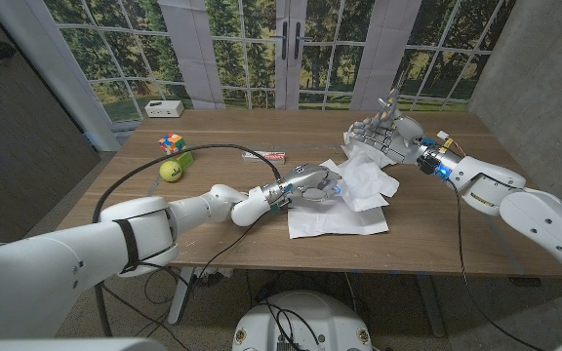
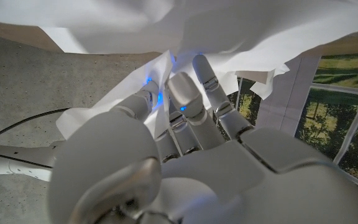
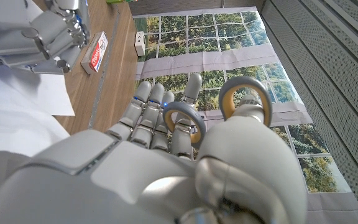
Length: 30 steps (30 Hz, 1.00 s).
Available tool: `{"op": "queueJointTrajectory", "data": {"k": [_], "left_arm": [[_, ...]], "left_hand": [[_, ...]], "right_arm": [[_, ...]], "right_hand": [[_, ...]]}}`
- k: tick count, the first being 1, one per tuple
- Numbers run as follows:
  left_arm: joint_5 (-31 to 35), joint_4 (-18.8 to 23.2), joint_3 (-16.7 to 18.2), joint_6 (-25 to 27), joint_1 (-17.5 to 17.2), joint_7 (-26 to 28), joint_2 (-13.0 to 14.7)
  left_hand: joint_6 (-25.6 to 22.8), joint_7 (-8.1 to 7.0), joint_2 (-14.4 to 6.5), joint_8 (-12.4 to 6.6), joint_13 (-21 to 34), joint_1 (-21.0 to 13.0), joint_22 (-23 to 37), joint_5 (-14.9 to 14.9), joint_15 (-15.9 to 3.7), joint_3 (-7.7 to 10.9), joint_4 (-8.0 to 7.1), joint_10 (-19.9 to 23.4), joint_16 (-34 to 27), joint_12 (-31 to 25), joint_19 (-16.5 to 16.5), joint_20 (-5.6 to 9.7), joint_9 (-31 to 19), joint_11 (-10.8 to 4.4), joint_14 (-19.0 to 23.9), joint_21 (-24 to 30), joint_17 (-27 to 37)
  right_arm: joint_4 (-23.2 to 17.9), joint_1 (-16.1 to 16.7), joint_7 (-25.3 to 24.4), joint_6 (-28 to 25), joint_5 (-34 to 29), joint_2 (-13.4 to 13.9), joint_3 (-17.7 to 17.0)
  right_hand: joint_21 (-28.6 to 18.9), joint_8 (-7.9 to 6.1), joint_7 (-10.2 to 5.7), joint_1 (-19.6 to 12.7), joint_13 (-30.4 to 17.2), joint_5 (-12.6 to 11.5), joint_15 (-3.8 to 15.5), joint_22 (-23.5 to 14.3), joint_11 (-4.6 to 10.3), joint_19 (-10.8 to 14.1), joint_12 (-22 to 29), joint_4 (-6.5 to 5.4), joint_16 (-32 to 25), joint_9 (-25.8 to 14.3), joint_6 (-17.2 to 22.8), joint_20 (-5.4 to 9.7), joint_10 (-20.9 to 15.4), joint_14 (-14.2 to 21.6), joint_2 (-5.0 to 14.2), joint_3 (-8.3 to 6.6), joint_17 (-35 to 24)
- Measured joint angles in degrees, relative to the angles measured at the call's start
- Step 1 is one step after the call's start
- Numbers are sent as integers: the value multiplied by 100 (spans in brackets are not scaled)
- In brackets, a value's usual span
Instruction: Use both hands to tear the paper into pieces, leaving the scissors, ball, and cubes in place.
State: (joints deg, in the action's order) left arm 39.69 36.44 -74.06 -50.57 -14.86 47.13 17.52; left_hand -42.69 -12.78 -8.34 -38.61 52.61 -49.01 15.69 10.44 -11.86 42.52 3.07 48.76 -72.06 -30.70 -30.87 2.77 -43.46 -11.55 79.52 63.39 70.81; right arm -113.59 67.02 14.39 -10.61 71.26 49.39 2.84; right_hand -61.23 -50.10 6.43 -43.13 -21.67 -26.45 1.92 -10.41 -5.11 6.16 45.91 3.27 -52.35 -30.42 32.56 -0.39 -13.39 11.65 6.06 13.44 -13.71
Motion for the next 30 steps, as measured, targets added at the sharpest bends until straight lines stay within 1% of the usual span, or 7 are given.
{"op": "queueJointTrajectory", "data": {"k": [6,12,16,19,28,29,30], "left_arm": [[-28,345,352,196,-176,-120,190],[20,572,598,357,-282,-169,326],[77,673,707,434,-323,-170,385],[146,760,789,507,-350,-169,446],[154,966,964,515,-383,-165,605],[290,998,987,703,-391,-103,629],[290,1015,999,703,-395,-103,640]], "left_hand": [[-10,10,0,1,73,0,-27,-11,-31,0,0,-1,-89,0,30,31,45,0,-30,45,-27],[-30,30,0,6,73,0,-27,-8,-9,0,0,-1,-158,0,62,-1,76,-1,-51,45,-27],[-30,30,0,7,74,0,-53,20,-25,0,0,-2,-200,0,114,9,76,-1,-85,89,-27],[-30,30,0,11,74,0,-53,20,-25,0,0,-2,-232,0,123,0,58,-1,-85,89,-27],[-29,30,0,12,75,1,-53,20,-3,18,17,-3,-277,0,123,0,76,-2,-106,133,-26],[-29,30,-1,12,75,1,-53,20,-20,18,17,-3,-277,0,122,0,77,-2,-123,133,-26],[-29,30,0,12,75,0,-53,20,-21,17,17,-3,-277,0,122,0,78,-2,-123,133,-26]], "right_arm": [[10,-36,30,0,-7,-1,31],[37,-83,50,0,-14,-3,71],[47,-105,63,0,-20,-4,88],[49,-116,66,0,-25,-4,98],[49,-120,74,-3,-30,-4,100],[33,-126,74,-4,-30,13,114],[33,-126,75,-5,-30,13,114]], "right_hand": [[1,0,0,0,0,0,0,0,0,0,0,0,-1,16,0,0,0,0,0,0,0],[23,0,0,0,0,0,0,0,0,0,0,0,-1,16,0,-1,0,0,0,0,15],[23,0,0,0,0,0,0,0,0,-1,0,0,-1,16,0,-1,0,0,0,0,14],[23,34,0,0,1,0,-1,0,0,-1,0,0,-1,16,0,-1,0,0,0,0,14],[23,33,23,0,1,0,13,0,0,-1,0,0,-1,16,-22,-1,1,-32,0,0,14],[23,33,23,0,1,0,13,0,0,-1,0,0,-1,16,-23,-1,1,-32,0,0,14],[23,33,23,0,1,0,13,0,0,-1,0,0,-1,16,-22,-1,1,-32,0,0,14]]}}
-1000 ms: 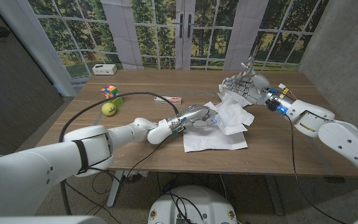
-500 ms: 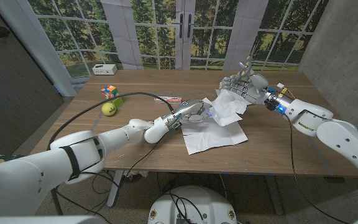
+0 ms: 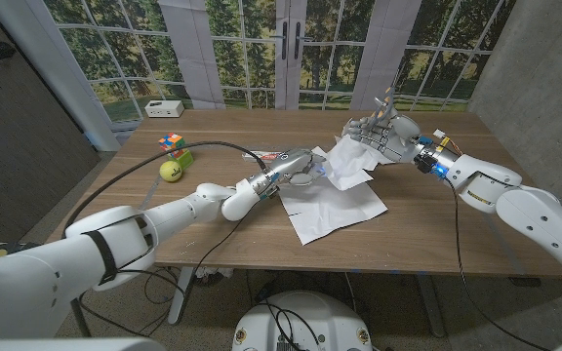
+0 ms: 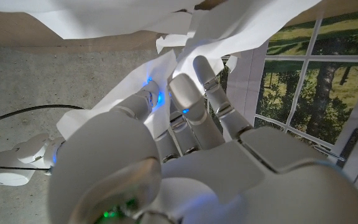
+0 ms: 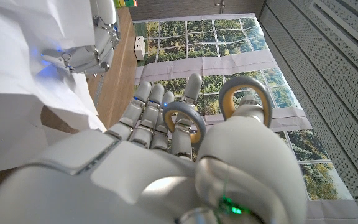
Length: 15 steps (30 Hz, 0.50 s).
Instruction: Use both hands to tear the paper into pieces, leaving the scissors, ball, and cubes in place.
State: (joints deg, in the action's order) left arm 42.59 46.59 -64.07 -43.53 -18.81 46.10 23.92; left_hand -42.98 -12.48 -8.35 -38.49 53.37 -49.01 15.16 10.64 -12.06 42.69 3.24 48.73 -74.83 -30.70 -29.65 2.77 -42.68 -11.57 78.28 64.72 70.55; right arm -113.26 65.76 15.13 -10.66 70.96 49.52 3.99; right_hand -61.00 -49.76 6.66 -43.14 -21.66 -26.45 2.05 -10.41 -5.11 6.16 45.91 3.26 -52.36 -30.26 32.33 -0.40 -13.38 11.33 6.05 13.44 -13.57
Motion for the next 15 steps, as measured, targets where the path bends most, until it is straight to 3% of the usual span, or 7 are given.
{"op": "queueJointTrajectory", "data": {"k": [15], "left_arm": [[85,471,308,276,-102,-8,342]], "left_hand": [[-31,-32,-37,21,2,38,-54,-2,-11,-1,-1,-10,-84,0,72,-10,40,-9,-50,28,0]], "right_arm": [[-51,14,7,-4,0,23,9]], "right_hand": [[23,0,-1,0,0,0,-1,0,0,0,-1,22,0,24,1,0,0,1,0,-28,-1]]}}
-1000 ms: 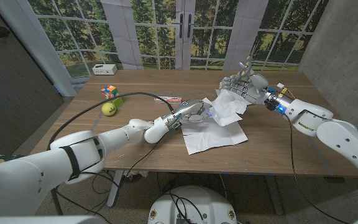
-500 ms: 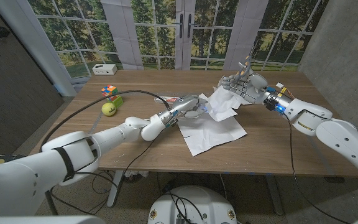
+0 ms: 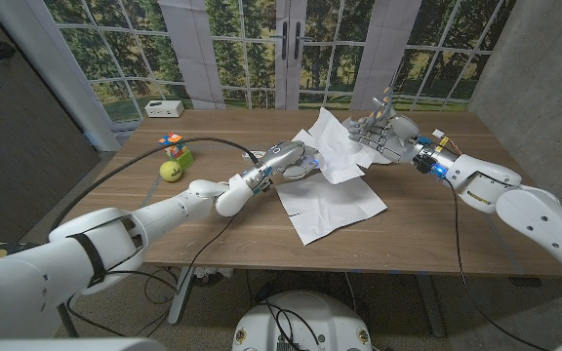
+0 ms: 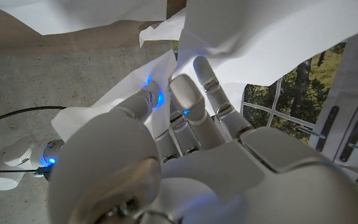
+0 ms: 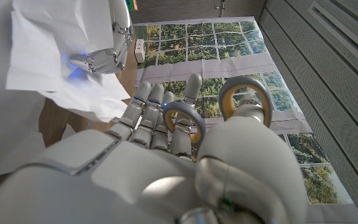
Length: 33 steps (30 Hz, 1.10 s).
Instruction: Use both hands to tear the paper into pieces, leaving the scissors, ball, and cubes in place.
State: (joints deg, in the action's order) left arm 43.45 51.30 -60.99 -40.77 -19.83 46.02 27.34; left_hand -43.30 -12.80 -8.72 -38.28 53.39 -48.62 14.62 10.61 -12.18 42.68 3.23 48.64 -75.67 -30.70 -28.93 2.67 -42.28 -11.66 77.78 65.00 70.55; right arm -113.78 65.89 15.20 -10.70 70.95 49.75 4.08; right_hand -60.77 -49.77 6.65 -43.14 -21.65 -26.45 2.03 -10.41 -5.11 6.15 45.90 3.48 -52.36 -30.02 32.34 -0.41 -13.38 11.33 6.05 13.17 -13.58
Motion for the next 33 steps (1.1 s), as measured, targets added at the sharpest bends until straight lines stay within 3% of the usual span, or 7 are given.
{"op": "queueJointTrajectory", "data": {"k": [18,23,33], "left_arm": [[53,-165,131,252,148,-28,40],[11,-319,144,267,202,-10,-30],[-163,-872,63,353,432,353,-289]], "left_hand": [[1,0,-5,6,3,11,-53,-4,1,22,22,-1,-88,0,72,10,17,0,-61,27,-28],[2,0,-71,1,207,229,-80,41,19,24,24,-22,-88,0,124,0,23,-20,-105,27,-28],[26,19,-96,-9,219,295,-106,41,2,31,31,-22,-88,-1,155,-12,19,-21,-207,27,-28]], "right_arm": [[-120,113,-28,-45,26,78,-37],[-129,124,-29,-71,37,90,-41],[-189,142,-23,-136,45,170,-53]], "right_hand": [[0,0,0,0,0,0,-1,0,0,0,-4,15,0,-6,1,0,0,1,0,16,0],[9,0,-1,0,0,0,-2,0,0,0,-4,15,0,-6,1,0,0,1,0,16,0],[44,62,23,0,0,0,-2,0,0,2,-8,15,0,56,-23,-2,0,1,0,16,0]]}}
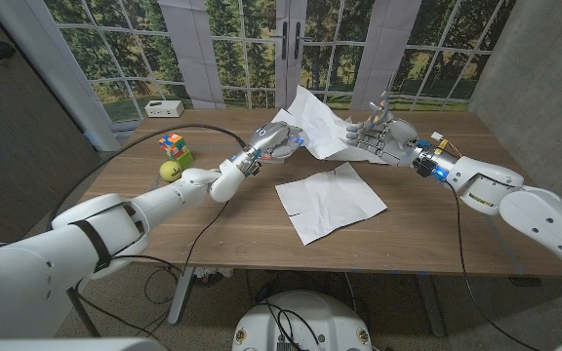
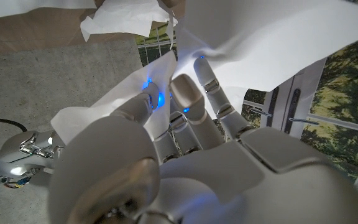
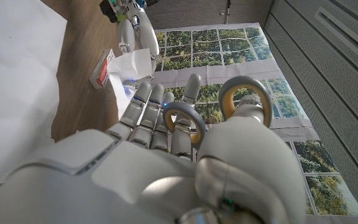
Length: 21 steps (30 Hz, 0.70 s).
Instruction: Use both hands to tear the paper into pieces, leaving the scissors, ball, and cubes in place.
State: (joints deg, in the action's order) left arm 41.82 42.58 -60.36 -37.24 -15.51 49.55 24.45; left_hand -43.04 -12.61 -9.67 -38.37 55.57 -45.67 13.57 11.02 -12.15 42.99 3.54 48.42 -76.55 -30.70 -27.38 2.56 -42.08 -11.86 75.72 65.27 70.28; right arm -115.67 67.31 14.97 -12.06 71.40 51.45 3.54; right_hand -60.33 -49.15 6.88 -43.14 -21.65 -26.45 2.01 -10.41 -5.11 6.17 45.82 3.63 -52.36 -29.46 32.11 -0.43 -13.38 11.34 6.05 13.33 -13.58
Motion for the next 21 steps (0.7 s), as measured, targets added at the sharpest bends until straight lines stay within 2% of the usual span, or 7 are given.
{"op": "queueJointTrajectory", "data": {"k": [2,7,21], "left_arm": [[-15,-73,-31,15,38,85,-37],[-109,-201,-83,35,98,257,-103],[-597,-772,-197,-142,290,286,-421]], "left_hand": [[9,-8,0,0,192,0,0,0,9,0,0,-29,0,0,9,-9,0,-29,-8,0,0],[9,-8,0,0,192,0,0,0,9,0,0,-30,-40,0,31,12,-21,-30,-8,0,0],[11,-8,1,-22,199,30,-26,-1,29,7,6,-31,-40,0,39,21,-9,-30,-29,22,1]], "right_arm": [[-8,0,6,-7,0,12,0],[-23,6,20,-22,0,52,0],[-63,88,82,-115,-5,176,-28]], "right_hand": [[0,0,0,0,0,0,0,0,0,22,0,0,0,0,0,-22,0,0,0,0,0],[0,21,19,0,0,0,-9,0,0,30,-1,0,0,0,-19,-30,1,-9,0,0,0],[0,21,18,0,0,0,-9,0,0,29,-1,24,0,26,-19,-29,1,-9,0,-24,29]]}}
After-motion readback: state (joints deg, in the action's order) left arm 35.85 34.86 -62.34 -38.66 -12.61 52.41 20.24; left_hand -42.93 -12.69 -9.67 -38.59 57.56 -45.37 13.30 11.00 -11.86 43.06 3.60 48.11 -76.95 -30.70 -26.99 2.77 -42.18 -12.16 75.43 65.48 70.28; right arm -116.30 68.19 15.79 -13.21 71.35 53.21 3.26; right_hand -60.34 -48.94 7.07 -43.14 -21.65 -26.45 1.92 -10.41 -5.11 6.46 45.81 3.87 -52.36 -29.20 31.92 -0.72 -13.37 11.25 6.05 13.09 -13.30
